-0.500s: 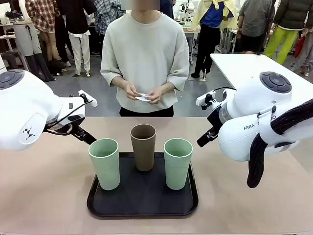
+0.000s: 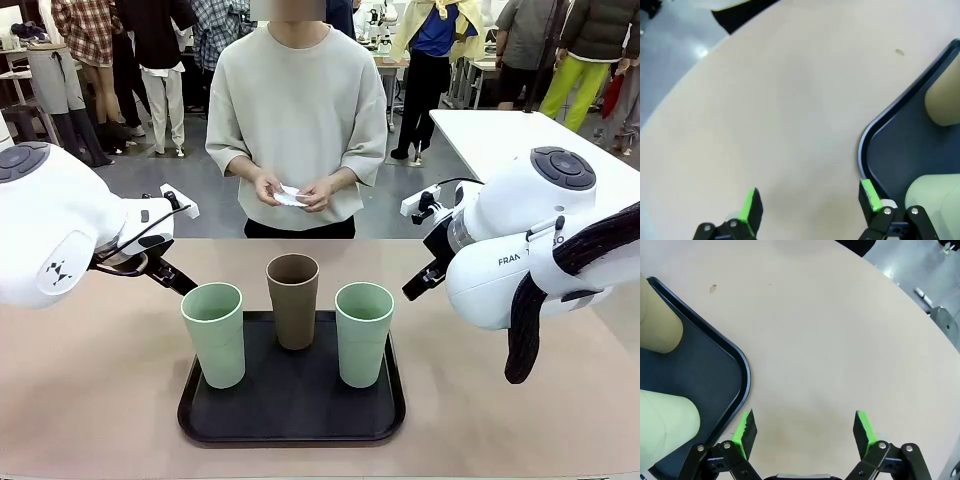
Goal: Place coasters on the table and set cups on them.
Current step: Pick up one Reusable plastic cup and place it on a coaster set by the human.
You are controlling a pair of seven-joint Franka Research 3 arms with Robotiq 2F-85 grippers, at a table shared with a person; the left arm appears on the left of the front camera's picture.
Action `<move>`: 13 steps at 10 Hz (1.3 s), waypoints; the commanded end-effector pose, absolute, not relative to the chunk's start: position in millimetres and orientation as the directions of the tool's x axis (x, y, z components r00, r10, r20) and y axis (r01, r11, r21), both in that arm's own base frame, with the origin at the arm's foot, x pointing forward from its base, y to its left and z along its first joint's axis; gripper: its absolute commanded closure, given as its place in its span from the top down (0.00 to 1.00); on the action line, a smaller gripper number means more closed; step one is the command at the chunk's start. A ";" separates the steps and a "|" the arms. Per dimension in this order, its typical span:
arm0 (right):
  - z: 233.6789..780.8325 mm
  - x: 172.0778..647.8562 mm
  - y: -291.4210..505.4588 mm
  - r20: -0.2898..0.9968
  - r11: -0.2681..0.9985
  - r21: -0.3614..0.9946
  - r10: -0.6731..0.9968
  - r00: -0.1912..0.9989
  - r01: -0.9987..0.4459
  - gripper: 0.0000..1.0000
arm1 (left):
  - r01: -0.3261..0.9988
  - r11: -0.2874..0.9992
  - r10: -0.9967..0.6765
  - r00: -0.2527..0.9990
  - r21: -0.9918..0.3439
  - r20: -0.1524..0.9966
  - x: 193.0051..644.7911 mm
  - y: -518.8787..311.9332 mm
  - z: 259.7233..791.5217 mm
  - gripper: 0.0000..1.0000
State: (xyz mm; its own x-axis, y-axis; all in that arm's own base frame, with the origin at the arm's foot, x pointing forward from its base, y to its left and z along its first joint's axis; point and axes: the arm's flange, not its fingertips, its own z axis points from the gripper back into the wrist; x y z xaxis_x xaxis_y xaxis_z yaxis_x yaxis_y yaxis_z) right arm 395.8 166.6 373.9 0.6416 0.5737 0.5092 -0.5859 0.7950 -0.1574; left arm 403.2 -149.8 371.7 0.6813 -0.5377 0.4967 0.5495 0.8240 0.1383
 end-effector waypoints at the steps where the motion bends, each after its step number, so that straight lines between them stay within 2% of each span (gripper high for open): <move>1: 373.9 395.8 166.6 0.509 0.795 -0.157 0.574 0.642 -0.586 1.00 | 0.550 0.824 -0.538 0.681 0.138 0.497 403.2 -149.8 371.6 1.00; 13: 373.9 395.8 166.6 0.509 0.795 -0.157 0.574 0.642 -0.586 1.00 | 0.550 0.824 -0.538 0.681 0.138 0.497 403.2 -149.8 371.6 1.00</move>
State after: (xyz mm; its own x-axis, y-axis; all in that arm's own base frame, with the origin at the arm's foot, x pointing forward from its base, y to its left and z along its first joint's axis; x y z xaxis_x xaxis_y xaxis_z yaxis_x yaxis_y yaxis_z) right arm 395.8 166.6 373.9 0.6416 0.5736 0.5092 -0.5859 0.7950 -0.1574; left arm 403.2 -149.8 371.7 0.6813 -0.5378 0.4967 0.5495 0.8239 0.1383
